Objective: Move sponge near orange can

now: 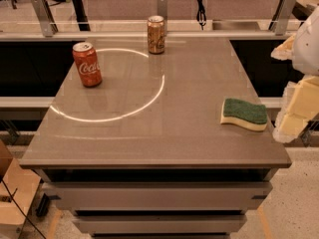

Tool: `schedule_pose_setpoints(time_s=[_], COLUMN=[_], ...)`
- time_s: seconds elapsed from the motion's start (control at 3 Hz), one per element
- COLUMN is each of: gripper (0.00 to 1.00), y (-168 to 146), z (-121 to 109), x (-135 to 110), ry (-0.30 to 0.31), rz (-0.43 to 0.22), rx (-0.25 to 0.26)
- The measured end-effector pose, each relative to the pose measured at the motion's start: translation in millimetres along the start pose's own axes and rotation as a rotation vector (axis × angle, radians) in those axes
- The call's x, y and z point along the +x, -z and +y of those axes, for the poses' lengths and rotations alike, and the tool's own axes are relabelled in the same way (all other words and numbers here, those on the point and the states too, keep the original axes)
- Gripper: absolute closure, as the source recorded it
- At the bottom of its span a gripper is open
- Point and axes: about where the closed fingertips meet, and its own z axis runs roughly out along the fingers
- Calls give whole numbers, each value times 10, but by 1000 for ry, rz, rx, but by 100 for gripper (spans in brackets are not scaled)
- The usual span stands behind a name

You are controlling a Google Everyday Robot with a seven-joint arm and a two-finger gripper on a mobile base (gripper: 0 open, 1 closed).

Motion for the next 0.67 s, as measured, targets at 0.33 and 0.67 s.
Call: schedule_pose_setpoints(time_s=[0.33, 0.67], gripper=[0, 0], y=[0, 1], z=[0, -14], x=[0, -43], ry=[0, 25], rz=[0, -54], rx=[0, -6])
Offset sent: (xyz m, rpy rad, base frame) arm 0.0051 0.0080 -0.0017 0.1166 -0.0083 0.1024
